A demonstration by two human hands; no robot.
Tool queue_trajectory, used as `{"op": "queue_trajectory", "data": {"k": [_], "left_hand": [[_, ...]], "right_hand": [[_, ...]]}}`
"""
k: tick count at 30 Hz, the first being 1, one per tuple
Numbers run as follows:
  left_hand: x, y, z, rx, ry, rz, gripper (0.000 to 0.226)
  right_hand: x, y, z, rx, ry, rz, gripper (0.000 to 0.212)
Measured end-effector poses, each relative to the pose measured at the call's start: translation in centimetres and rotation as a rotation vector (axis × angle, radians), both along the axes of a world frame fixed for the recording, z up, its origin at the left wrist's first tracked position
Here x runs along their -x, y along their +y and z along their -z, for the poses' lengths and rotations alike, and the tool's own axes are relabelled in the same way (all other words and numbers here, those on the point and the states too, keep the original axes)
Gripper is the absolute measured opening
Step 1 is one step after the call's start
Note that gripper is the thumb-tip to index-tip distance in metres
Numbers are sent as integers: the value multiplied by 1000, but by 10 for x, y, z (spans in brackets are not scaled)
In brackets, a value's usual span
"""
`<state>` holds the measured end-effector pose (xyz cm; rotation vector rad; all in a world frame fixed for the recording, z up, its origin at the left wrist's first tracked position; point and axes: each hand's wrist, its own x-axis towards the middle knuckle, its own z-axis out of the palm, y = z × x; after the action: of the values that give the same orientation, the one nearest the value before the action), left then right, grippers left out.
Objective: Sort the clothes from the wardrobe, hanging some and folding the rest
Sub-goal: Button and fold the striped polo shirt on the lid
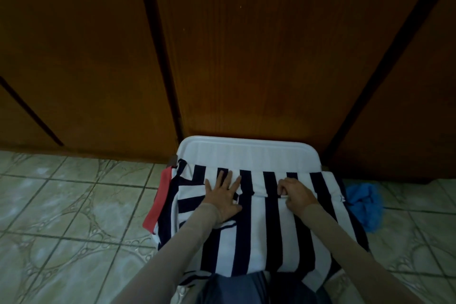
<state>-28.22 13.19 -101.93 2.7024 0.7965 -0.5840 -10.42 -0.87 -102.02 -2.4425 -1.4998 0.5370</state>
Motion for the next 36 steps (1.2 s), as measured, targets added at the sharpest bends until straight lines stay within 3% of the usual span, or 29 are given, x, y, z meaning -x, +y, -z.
{"op": "queue_trajectory", "data": {"k": [4, 11, 15, 23, 28, 32, 36], "left_hand": [[1, 6, -5, -63, 121, 56, 81], [0, 9, -10, -93, 212, 73, 81], [-6, 3, -6, -111, 231, 20, 81], [-12, 5, -7, -68, 211, -33, 87], [2, 11, -5, 32, 79, -48, 81], [23, 24, -10, 274, -167, -233, 50], [58, 38, -17, 400, -370, -462, 40]], "right_hand": [[-4, -13, 2, 11, -22, -1, 37], [-20, -39, 0, 2, -263, 165, 32], [-25, -45, -2, 131, -339, 228, 34], [-35, -52, -10, 111, -276, 394, 25], [-11, -36, -3, 13, -153, 129, 34], [26, -8, 1, -92, -17, -53, 41], [70, 26, 0, -167, -6, -265, 52]]}}
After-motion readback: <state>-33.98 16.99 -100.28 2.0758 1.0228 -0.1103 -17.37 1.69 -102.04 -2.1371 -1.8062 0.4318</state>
